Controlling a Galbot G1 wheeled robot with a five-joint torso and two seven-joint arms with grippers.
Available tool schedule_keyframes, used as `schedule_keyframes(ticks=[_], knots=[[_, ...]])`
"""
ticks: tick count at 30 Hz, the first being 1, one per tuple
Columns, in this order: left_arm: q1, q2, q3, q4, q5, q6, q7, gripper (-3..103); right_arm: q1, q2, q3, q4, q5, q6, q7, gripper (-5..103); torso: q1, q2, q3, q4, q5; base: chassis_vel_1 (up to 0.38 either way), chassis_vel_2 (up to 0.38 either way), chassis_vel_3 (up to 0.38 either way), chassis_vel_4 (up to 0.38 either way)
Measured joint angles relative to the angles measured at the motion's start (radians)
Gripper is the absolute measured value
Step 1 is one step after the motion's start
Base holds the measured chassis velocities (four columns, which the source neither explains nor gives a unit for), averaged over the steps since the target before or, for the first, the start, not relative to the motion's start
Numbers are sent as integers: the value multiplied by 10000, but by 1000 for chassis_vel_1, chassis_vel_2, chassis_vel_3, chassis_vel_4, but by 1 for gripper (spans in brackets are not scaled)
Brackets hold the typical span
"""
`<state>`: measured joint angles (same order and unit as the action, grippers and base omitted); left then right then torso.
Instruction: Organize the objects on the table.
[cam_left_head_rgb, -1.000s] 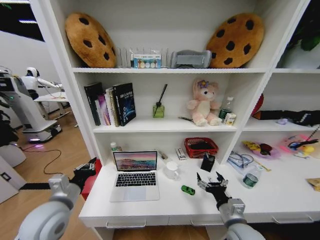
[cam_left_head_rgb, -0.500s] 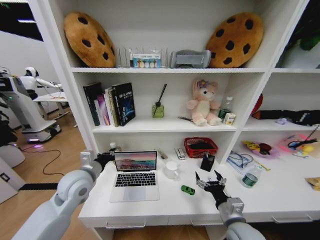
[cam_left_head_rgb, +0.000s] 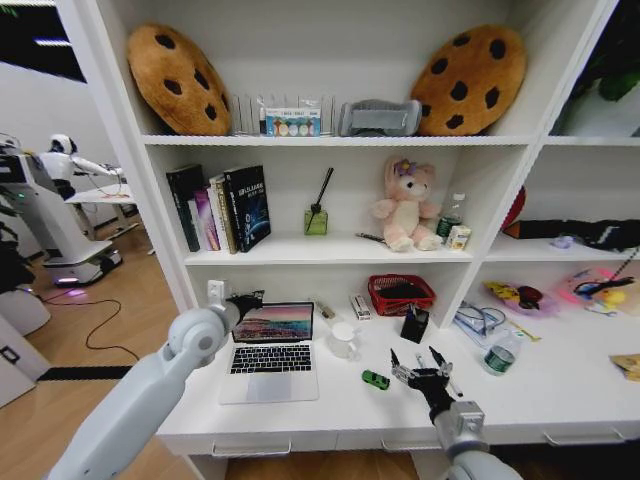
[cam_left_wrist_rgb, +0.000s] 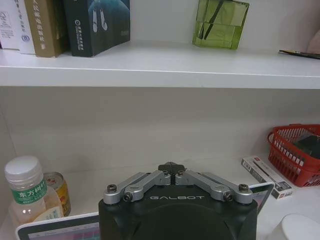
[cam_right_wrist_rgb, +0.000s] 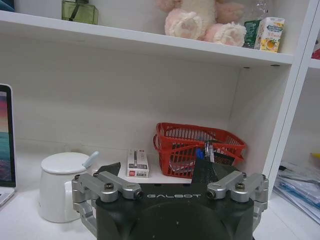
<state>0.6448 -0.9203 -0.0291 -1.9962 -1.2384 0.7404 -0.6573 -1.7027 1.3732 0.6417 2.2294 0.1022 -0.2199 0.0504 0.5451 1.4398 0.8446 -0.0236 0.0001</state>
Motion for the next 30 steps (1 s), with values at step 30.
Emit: schedule_keyframes(ticks=[30], knots=[[5873, 135, -797, -3162, 1778, -617, -1025, -2, -64, 636, -1287, -797, -743, 413, 302, 100, -3, 2, -1, 0, -3, 0, 0, 0, 0]])
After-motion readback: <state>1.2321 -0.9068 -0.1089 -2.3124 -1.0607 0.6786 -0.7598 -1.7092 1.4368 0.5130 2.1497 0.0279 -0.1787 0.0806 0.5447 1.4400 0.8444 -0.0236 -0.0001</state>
